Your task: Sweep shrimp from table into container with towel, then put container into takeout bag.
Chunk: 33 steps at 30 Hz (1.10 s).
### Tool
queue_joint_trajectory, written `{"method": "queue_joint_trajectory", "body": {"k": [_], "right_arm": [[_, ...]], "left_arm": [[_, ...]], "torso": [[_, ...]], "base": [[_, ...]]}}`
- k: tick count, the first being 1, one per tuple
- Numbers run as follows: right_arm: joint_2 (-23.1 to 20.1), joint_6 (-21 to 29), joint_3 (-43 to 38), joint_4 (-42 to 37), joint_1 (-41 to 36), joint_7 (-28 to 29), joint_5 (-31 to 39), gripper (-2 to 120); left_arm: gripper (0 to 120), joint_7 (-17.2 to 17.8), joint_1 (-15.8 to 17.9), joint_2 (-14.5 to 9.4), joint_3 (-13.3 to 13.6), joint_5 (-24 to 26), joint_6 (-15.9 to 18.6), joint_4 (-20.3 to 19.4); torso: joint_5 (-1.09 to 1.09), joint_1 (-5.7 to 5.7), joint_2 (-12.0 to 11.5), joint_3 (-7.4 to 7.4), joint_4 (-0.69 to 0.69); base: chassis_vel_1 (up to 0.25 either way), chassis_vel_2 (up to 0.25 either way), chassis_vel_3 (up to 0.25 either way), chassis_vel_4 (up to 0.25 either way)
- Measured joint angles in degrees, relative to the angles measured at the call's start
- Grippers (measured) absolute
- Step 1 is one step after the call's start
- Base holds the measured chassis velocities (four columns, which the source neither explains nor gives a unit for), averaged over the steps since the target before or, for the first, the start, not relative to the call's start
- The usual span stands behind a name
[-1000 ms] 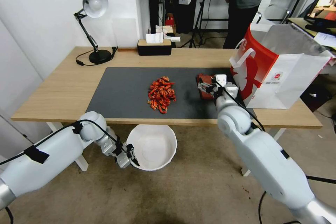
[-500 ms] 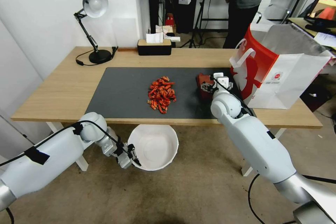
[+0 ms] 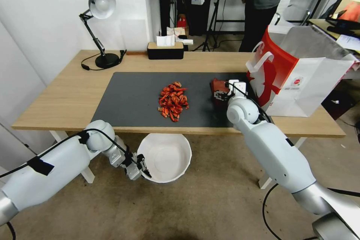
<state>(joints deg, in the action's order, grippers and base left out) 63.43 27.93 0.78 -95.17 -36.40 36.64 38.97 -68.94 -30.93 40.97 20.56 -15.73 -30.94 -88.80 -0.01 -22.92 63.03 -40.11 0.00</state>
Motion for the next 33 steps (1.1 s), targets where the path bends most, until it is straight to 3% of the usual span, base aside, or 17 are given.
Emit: {"method": "queue_joint_trajectory", "body": {"k": [3, 9, 19, 21, 33], "right_arm": [[1.14, 3.34, 0.83, 4.23, 2.71, 0.46, 0.29, 72], [1.70, 5.17, 0.88, 8.01, 4.20, 0.15, 0.99, 51], [2.00, 6.10, 0.44, 9.63, 4.99, 0.05, 5.30, 20], [2.11, 6.11, 0.38, 9.71, 5.00, 0.05, 6.30, 9], [2.54, 5.94, -0.14, 9.71, 4.11, 0.47, 7.50, 5]], "left_arm": [[0, 0.19, -0.28, 0.22, -0.09, -0.03, 0.00, -0.19], [0, 0.59, -0.33, 0.54, -0.05, -0.05, -0.23, 0.18], [0, 0.66, -0.04, 0.74, 0.20, 0.14, -0.80, 0.76], [0, 0.76, 0.08, 0.79, 0.32, 0.26, -1.00, 0.86], [0, 1.33, 0.24, 0.77, 0.64, 0.42, -1.49, 1.08]], "torso": [[0.00, 0.00, 0.00, 0.00, 0.00], [0.01, 0.00, 0.00, 0.00, 0.01], [0.01, 0.01, 0.00, 0.01, 0.01], [0.01, 0.01, 0.00, 0.01, 0.00], [0.01, 0.01, 0.00, 0.01, 0.00]], "base": [[0.000, 0.000, 0.000, 0.000], [0.000, 0.000, 0.000, 0.000], [0.000, 0.000, 0.000, 0.000], [0.000, 0.000, 0.000, 0.000], [0.000, 0.000, 0.000, 0.000]]}}
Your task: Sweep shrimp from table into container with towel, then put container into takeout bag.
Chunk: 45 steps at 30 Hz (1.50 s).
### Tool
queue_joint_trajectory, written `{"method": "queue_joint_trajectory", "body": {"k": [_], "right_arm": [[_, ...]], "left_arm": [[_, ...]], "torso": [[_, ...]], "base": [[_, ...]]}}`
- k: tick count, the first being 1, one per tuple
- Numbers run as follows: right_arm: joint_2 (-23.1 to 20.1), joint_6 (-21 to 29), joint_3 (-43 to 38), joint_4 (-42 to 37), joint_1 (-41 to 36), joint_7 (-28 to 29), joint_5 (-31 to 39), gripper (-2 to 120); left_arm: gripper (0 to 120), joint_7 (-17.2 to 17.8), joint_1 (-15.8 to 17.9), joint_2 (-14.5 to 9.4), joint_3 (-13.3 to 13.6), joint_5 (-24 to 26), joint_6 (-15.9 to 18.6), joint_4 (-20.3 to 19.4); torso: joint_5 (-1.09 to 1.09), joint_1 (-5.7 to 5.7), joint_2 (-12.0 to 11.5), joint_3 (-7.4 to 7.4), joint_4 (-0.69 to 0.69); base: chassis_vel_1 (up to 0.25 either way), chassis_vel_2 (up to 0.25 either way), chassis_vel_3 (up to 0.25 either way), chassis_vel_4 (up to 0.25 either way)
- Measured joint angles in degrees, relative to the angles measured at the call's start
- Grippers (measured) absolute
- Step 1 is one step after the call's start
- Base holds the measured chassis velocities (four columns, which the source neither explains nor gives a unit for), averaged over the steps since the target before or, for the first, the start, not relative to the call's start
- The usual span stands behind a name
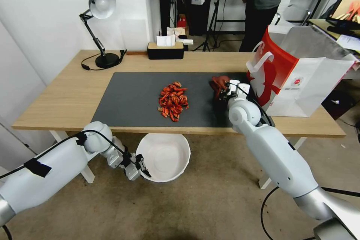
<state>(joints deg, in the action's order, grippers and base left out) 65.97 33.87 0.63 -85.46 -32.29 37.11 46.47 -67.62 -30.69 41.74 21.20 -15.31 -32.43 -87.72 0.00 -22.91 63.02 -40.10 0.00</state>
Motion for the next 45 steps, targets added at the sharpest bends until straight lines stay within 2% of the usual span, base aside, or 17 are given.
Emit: {"method": "queue_joint_trajectory", "body": {"k": [11, 19, 22, 31, 33, 34, 36, 37, 39, 40, 42, 44, 45], "right_arm": [[0.82, -0.67, -0.97, -0.44, -0.67, 2.82, 4.58, 5], [0.38, -2.77, -1.11, -0.80, -0.86, 1.24, 4.91, 5], [-0.75, -6.55, -1.24, -2.12, -1.15, -3.09, 4.72, 5], [-2.06, -10.81, -0.50, -1.46, 0.54, -10.82, 1.86, 5], [-2.34, -12.86, 1.20, 0.85, 2.86, -15.70, -0.61, 5], [-2.34, -12.86, 1.20, 0.85, 2.86, -15.70, -0.61, 5], [-2.35, -14.25, 3.34, 3.85, 5.88, -20.39, -3.02, 5], [-2.35, -14.25, 3.34, 3.85, 5.88, -20.39, -3.02, 5], [-2.74, -16.08, 5.94, 7.30, 9.28, -26.15, -4.05, 5], [-2.74, -16.08, 5.94, 7.30, 9.28, -26.15, -4.05, 5], [-3.49, -19.92, 9.33, 10.98, 12.25, -33.27, -3.91, 5], [-3.66, -21.04, 10.60, 12.31, 13.24, -35.34, -4.10, 5], [-3.70, -22.52, 12.92, 14.80, 15.10, -38.45, -5.07, 5]], "left_arm": [[0, 0.53, 0.07, -0.16, 0.09, 0.05, -0.35, 0.21], [0, 0.83, -0.41, -0.45, -0.37, 0.05, -0.42, 0.13], [0, 1.32, -1.37, -0.78, -1.28, -0.08, -0.46, -0.12], [0, 1.45, -0.86, -1.40, -0.65, 0.51, -0.46, -0.24], [0, 1.34, 0.44, -1.40, 0.84, 1.48, -0.44, 0.50], [0, 1.34, 0.44, -1.40, 0.84, 1.48, -0.44, 0.50], [0, 0.99, 1.61, -0.60, 1.39, 2.01, -0.34, 1.08], [0, 0.99, 1.61, -0.60, 1.39, 2.01, -0.34, 1.08], [0, 0.74, 2.71, -0.04, 2.11, 2.40, -0.17, 1.10], [0, 0.74, 2.71, -0.04, 2.11, 2.40, -0.17, 1.10], [0, 0.62, 3.21, 0.22, 2.59, 2.48, -0.03, 1.02], [0, 0.62, 3.24, 0.29, 2.67, 2.47, -0.02, 1.02], [0, 0.61, 3.23, 0.38, 2.76, 2.46, -0.01, 1.03]], "torso": [[-0.02, 0.00, 0.01, 0.01, 0.02], [0.01, 0.00, 0.00, -0.02, 0.01], [0.00, 0.00, 0.00, -0.02, -0.01], [0.00, 0.00, 0.00, -0.01, 0.00], [0.00, 0.00, 0.00, -0.01, 0.00], [0.00, 0.00, 0.00, -0.01, 0.00], [0.00, -0.01, 0.00, -0.01, 0.00], [0.00, -0.01, 0.00, -0.01, 0.00], [-0.01, -0.01, 0.00, -0.01, 0.00], [-0.01, -0.01, 0.00, -0.01, 0.00], [0.01, -0.01, 0.00, 0.00, 0.01], [0.01, -0.01, 0.00, -0.01, 0.01], [0.00, -0.01, 0.00, -0.01, 0.00]], "base": [[0.000, 0.000, 0.000, 0.000], [0.000, 0.000, 0.000, 0.000], [0.000, 0.000, 0.000, 0.000], [0.000, 0.000, 0.000, 0.000], [0.000, 0.000, 0.000, 0.000], [0.000, 0.000, 0.000, 0.000], [0.000, 0.000, 0.000, 0.000], [0.000, 0.000, 0.000, 0.000], [0.000, 0.000, 0.000, 0.000], [0.000, 0.000, 0.000, 0.000], [0.000, 0.000, 0.000, 0.000], [0.000, 0.000, 0.000, 0.000], [0.000, 0.000, 0.000, 0.000]]}}
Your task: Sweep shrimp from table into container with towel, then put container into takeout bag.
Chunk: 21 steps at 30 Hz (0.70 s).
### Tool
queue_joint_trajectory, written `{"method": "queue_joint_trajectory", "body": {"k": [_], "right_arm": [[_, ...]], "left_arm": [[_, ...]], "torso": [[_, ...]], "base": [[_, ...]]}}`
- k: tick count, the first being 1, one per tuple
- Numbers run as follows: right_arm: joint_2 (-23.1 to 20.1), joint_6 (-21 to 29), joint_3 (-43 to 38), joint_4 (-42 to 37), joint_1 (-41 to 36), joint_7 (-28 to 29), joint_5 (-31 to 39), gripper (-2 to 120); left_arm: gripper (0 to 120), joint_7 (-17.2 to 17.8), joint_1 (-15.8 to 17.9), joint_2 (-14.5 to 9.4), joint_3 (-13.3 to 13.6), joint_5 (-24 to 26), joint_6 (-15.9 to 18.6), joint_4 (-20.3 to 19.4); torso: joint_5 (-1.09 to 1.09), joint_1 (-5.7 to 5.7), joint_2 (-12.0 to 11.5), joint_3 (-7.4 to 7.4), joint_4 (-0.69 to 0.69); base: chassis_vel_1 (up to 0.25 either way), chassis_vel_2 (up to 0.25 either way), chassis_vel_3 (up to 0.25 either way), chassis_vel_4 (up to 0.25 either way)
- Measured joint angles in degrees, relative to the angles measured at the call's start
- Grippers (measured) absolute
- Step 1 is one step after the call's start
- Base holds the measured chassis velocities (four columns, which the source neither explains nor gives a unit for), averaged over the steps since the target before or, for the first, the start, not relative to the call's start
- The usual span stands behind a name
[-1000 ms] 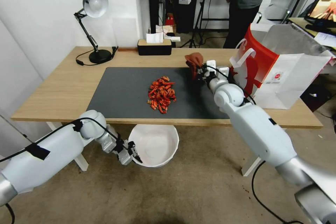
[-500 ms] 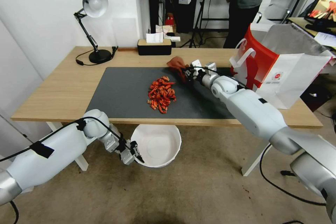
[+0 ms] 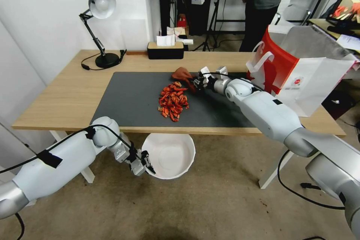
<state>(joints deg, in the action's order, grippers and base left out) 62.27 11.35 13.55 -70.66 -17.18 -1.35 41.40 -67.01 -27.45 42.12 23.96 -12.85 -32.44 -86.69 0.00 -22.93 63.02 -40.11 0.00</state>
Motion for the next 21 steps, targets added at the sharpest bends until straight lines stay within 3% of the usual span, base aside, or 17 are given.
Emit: {"method": "queue_joint_trajectory", "body": {"k": [6, 12, 21], "right_arm": [[1.50, -0.75, 5.51, 7.93, 4.98, -4.85, -1.33, 5], [3.50, -0.76, 10.83, 16.58, 10.72, -14.21, 0.02, 5], [4.18, -0.76, 12.27, 18.81, 11.65, -19.23, 0.28, 5]], "left_arm": [[0, -0.02, -0.13, 0.26, 0.07, -0.35, -0.06, 0.40], [0, -0.03, 0.39, 1.52, 0.69, -1.83, -0.52, 1.71], [0, 0.04, 0.57, 1.90, 0.75, -2.05, -1.02, 2.03]], "torso": [[0.01, 0.00, 0.00, 0.00, 0.00], [0.00, 0.00, 0.00, 0.00, -0.01], [0.00, 0.00, 0.00, 0.00, -0.01]], "base": [[0.000, 0.000, 0.000, 0.000], [0.000, 0.000, 0.000, 0.000], [0.000, 0.000, 0.000, 0.000]]}}
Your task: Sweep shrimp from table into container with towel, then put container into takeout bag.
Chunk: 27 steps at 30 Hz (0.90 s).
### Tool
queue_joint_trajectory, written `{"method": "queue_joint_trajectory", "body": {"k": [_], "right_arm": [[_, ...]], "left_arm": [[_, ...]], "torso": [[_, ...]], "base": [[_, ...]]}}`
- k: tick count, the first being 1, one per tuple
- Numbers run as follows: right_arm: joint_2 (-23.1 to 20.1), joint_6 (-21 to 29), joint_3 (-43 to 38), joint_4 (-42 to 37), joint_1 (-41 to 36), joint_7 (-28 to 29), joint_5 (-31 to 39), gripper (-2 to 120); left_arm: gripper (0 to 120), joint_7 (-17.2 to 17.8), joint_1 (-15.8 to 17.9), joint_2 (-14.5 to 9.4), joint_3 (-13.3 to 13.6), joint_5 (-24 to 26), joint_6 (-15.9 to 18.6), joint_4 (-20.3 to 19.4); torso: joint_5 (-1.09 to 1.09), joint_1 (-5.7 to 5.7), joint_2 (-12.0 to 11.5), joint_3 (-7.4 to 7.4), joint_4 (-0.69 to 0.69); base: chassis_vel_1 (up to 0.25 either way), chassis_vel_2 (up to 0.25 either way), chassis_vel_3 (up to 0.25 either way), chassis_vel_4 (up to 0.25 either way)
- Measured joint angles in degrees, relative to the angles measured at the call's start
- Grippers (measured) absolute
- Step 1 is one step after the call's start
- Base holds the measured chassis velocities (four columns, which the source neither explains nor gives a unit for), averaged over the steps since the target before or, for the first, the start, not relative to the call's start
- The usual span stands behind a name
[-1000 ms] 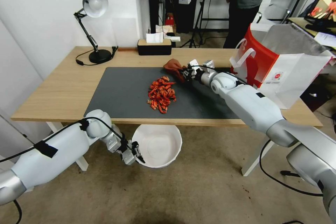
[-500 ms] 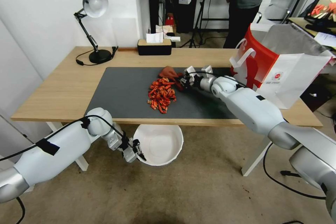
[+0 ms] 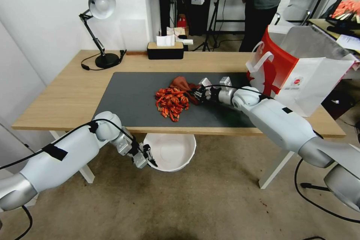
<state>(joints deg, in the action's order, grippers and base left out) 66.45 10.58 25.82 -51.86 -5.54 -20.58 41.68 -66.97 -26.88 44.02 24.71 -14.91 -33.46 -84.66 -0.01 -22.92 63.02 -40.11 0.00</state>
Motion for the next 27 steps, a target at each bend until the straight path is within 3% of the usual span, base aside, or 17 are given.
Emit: {"method": "queue_joint_trajectory", "body": {"k": [11, 21, 27], "right_arm": [[-4.67, -2.32, 2.36, -5.38, -2.64, -8.52, -1.85, 5], [-7.52, -3.77, 2.61, -9.31, -4.91, -9.95, -2.20, 5], [-10.62, -3.47, 2.77, -16.56, -7.66, -9.43, -2.20, 5]], "left_arm": [[0, 0.20, 2.36, 1.77, 0.40, 0.28, -1.02, 2.82], [0, 0.22, 3.33, 2.26, 0.44, 0.48, -1.23, 4.11], [0, 0.09, 3.33, 1.94, 0.53, 0.50, -1.26, 4.13]], "torso": [[0.02, 0.01, 0.00, 0.01, 0.00], [0.02, 0.02, 0.01, 0.01, 0.01], [0.01, 0.01, 0.01, 0.01, 0.00]], "base": [[0.000, 0.000, 0.000, 0.000], [0.000, 0.000, 0.000, 0.000], [0.000, 0.000, 0.000, 0.000]]}}
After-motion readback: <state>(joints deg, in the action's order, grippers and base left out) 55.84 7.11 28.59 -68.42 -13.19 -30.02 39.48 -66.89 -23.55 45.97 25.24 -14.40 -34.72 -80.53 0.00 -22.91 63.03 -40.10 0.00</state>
